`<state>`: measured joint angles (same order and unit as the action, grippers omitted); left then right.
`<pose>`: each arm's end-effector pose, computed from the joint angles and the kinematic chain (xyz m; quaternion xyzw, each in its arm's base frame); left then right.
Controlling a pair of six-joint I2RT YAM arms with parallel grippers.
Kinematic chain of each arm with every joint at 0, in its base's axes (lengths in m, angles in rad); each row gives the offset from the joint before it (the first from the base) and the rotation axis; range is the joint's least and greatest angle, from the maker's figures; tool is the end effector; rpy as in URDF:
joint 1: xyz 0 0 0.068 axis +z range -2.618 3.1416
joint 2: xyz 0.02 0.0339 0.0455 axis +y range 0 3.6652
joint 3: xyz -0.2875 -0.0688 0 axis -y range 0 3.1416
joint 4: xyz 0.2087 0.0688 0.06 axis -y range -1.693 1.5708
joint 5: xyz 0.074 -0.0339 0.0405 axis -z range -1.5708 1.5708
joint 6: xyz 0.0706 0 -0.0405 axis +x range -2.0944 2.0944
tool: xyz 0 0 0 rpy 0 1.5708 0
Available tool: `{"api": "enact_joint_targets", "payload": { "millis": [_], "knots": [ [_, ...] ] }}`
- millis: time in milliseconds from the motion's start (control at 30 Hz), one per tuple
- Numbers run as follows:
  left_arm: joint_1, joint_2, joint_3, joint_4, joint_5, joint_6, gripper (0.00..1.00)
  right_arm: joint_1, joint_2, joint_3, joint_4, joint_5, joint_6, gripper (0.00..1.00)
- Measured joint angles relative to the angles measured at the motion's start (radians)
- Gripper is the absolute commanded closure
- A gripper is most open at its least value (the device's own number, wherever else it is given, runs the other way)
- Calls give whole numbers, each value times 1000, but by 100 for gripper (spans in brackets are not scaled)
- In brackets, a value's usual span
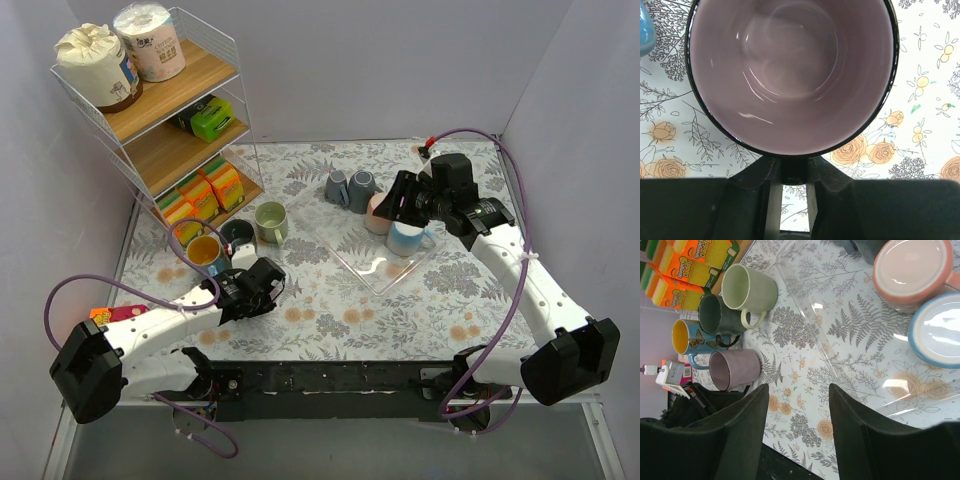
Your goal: Turn the mug right side up
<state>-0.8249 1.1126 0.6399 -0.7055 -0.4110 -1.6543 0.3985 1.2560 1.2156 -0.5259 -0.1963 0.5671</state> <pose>0.1286 -0.0977 0.2016 -0.4233 0.8627 -0.1155 0.2513 0.2369 0.1147 0.3615 0.0264 0.8732 0.2985 0.3844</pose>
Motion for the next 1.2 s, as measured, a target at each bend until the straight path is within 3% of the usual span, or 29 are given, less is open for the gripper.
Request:
{"api": "enact_joint_targets", "payload": {
  "millis": [67,133,400,467,567,633,1000,1200],
  "knots": [
    [-4,0,-6,10,-11,-8,94,-4,0,-1,0,0,-1,40],
    [-10,-2,-12,18,-21,-19,71,-6,0,-2,-1,1,-3,38],
    [-17,-14,-17,26,-22,-29,41,-21,0,-2,-14,21,-26,30],
    [-17,-19,-17,24,-18,-25,29,-26,0,-2,-26,28,-35,29],
    [-20,-31,-2,8,-14,-24,18,-39,0,-2,-41,38,-50,29],
    [-24,-47,26,-12,-13,-24,4,-51,-1,-2,-53,44,-55,29],
    [-28,-183,322,-151,-58,-47,2,-139,-25,-16,-71,97,-87,28],
    [-28,-163,423,-116,-71,-13,2,-247,-13,-89,-65,102,-101,29]
  ]
}}
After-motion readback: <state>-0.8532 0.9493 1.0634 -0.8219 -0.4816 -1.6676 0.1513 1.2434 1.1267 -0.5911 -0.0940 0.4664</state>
